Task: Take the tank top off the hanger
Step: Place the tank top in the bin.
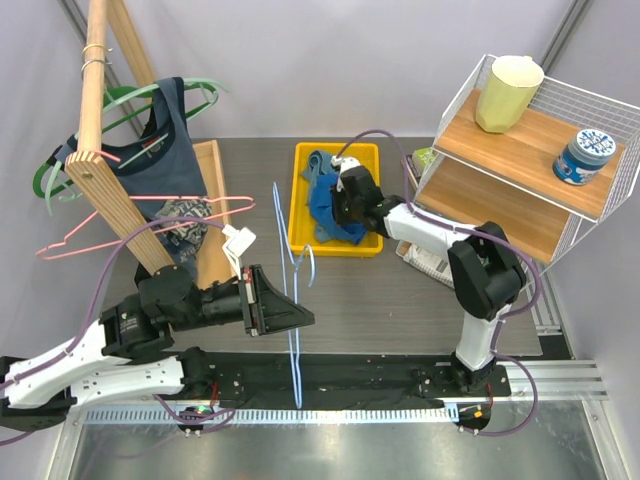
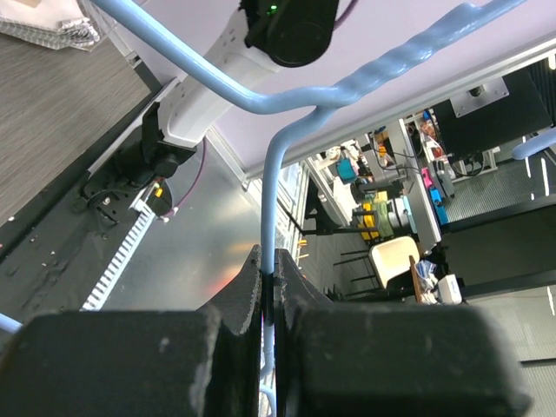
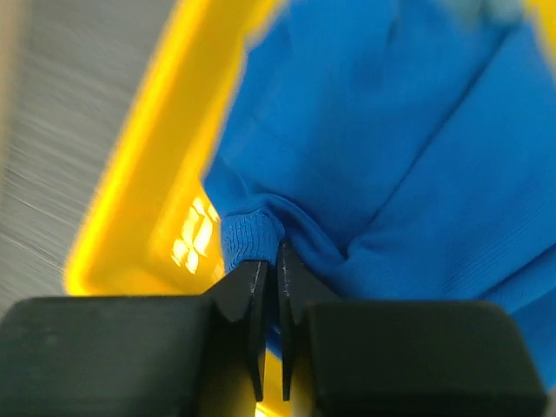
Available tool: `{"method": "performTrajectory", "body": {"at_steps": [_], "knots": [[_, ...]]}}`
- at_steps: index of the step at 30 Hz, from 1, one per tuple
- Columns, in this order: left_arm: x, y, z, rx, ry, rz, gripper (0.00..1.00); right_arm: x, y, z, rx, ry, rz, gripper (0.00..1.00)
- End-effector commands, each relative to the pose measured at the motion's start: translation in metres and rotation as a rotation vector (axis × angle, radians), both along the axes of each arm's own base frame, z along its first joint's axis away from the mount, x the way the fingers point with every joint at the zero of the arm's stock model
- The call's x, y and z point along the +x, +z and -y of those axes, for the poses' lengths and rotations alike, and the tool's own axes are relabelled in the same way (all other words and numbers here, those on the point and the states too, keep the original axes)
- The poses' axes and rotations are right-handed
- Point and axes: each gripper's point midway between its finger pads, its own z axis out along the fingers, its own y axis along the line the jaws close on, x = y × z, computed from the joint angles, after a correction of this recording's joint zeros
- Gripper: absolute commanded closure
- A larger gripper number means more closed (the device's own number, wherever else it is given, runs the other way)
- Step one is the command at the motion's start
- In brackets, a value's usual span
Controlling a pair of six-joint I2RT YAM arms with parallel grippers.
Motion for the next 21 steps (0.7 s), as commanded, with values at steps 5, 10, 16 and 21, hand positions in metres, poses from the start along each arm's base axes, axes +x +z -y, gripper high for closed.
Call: {"method": "performTrajectory", "body": {"at_steps": [5, 10, 16, 21], "knots": [[0.003, 0.024, 0.001, -0.088, 0.014, 0.013, 1.0, -0.004, 0.057, 0.022, -0.197, -0.12, 0.09, 0.43], [0.006, 0.027, 0.007, -0.083, 0.017, 0.019, 1.0, -0.032, 0.096, 0.025, -0.263, -0.121, 0.141, 0.2], [0.01, 0.03, 0.015, -0.077, 0.023, 0.027, 1.0, -0.089, 0.14, 0.036, -0.217, -0.093, 0.185, 0.15], [0.022, 0.041, 0.023, -0.111, 0.072, 0.03, 1.0, -0.16, 0.163, 0.036, -0.038, 0.08, 0.177, 0.15]]}}
